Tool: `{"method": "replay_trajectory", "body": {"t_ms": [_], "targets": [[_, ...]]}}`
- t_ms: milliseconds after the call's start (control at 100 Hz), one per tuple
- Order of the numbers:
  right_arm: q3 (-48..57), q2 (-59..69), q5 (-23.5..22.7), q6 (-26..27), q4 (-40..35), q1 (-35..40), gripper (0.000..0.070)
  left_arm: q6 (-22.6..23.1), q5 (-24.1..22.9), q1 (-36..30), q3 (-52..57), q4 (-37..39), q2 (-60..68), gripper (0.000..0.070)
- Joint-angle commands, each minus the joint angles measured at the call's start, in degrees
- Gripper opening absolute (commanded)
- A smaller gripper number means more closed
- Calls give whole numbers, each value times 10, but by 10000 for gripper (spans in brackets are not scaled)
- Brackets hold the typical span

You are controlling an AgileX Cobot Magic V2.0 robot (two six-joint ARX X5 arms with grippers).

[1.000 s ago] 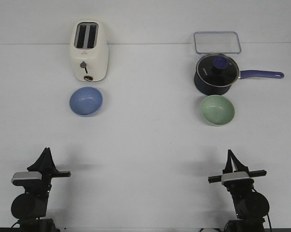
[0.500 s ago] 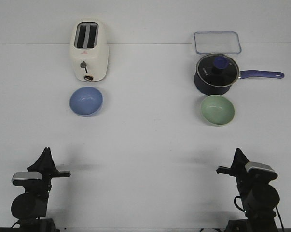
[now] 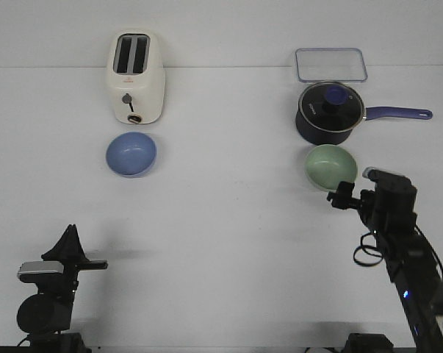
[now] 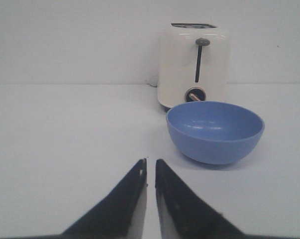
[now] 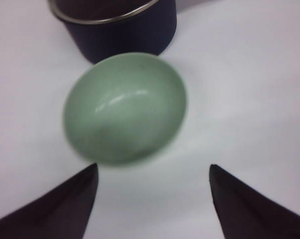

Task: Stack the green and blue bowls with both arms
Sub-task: 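Reach the right gripper forward and grasp the pale green bowl rim, then lift the green bowl and carry it toward the table center, nearer the robot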

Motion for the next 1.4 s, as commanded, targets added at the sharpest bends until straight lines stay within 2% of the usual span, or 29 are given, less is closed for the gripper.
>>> {"method": "replay_trajectory", "body": {"t_ms": [0,300,360,410,500,530,680,840,990,1120,1240,1390], "targets": [[45,68,-5,-21,4,-10,486,0,1,1,-11,6,-1,15],[191,304,-20,-38,-25,-45,485,0,1,1,-11,6,-1,15],[205,335,-29,-38,-27,-49,461,0,1,1,-11,6,-1,15],[211,353,-33,-38,-28,-51,369,0,1,1,-11,6,-1,15],[212,370,-45,-43,-28,-52,78,0,1,1,-11,6,-1,15],[212,371,-50,-46,-31,-52,1,0,1,1,-11,6,-1,15],[212,350,-65,-54,-39,-53,0,0,1,1,-11,6,-1,15],[212,276,-119,-56,-60,-54,0,0,1,1,-11,6,-1,15],[212,190,-165,-59,-109,-42,0,0,1,1,-11,6,-1,15],[207,133,-165,-65,-160,5,0,0,1,1,-11,6,-1,15],[171,89,-162,-64,-171,70,0,0,1,1,-11,6,-1,15],[104,65,-120,-59,-161,173,0,0,1,1,-11,7,-1,15]]}}
